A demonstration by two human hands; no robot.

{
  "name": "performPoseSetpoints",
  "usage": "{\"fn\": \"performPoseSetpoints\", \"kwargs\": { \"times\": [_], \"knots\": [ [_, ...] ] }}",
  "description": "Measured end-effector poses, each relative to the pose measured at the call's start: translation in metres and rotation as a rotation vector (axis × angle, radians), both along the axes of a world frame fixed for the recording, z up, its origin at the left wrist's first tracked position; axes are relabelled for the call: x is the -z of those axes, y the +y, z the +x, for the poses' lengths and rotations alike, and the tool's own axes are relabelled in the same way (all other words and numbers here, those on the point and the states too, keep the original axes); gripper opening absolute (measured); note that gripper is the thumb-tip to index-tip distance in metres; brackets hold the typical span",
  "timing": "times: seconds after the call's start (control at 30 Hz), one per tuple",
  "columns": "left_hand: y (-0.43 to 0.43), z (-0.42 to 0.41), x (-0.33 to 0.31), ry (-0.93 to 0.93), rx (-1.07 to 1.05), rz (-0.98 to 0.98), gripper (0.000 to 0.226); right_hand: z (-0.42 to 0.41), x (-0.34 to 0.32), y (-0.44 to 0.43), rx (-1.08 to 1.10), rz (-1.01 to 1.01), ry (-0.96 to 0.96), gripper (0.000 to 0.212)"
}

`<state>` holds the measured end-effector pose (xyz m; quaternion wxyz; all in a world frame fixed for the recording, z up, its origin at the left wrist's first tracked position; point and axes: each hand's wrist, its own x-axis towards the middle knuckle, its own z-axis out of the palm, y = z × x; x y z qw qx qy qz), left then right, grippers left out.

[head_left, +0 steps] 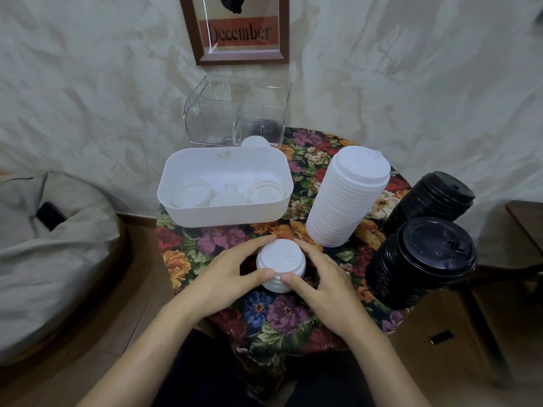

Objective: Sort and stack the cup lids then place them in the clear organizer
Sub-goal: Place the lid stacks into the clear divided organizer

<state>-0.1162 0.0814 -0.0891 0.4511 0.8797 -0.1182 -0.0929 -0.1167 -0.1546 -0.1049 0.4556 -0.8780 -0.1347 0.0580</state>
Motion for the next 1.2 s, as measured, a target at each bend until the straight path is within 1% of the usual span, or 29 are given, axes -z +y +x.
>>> {"fn": "performPoseSetpoints", "kwargs": {
  "times": [0.07, 0.13, 0.23, 0.37, 0.53, 0.7, 0.77, 0.87, 0.97, 1.03, 1.13, 1.2],
  "knots": [
    [0.001, -0.001, 0.001, 0.006, -0.005, -0.035, 0.066, -0.001, 0.000, 0.001, -0.002, -0.010, -0.009, 0.060],
    [0.001, -0.001, 0.002, 0.005, -0.003, -0.038, 0.066, -0.001, 0.000, 0.001, -0.004, -0.012, -0.006, 0.061],
    [0.001, 0.000, 0.003, 0.002, 0.001, -0.004, 0.068, 0.001, 0.000, -0.001, -0.013, -0.016, 0.005, 0.067],
    [0.001, -0.002, 0.005, -0.027, 0.029, 0.061, 0.075, 0.002, 0.000, -0.002, -0.027, -0.033, 0.017, 0.069],
    [0.000, -0.005, 0.005, -0.067, 0.043, 0.118, 0.077, 0.002, 0.000, -0.002, -0.038, -0.056, 0.036, 0.073],
    [-0.002, -0.008, 0.002, -0.095, 0.066, 0.200, 0.080, 0.001, 0.001, -0.002, -0.048, -0.070, 0.043, 0.072],
    [-0.002, -0.008, 0.002, -0.090, 0.061, 0.178, 0.080, -0.001, 0.002, -0.002, -0.035, -0.055, 0.034, 0.069],
    [-0.001, -0.008, 0.006, -0.044, 0.049, 0.112, 0.091, -0.003, 0.001, -0.002, -0.022, -0.048, 0.011, 0.068],
    [-0.003, -0.008, 0.011, -0.086, 0.028, 0.161, 0.099, -0.003, -0.002, -0.002, -0.029, -0.035, 0.021, 0.064],
    [-0.005, -0.008, 0.011, -0.108, 0.008, 0.178, 0.100, -0.003, -0.003, -0.002, -0.026, -0.023, 0.025, 0.067],
    [-0.005, -0.008, 0.011, -0.134, -0.001, 0.184, 0.100, -0.003, -0.004, -0.001, -0.014, 0.015, 0.048, 0.078],
    [-0.004, -0.009, 0.010, -0.133, 0.006, 0.183, 0.099, -0.003, -0.005, 0.000, -0.019, -0.007, 0.041, 0.083]
  ]
}}
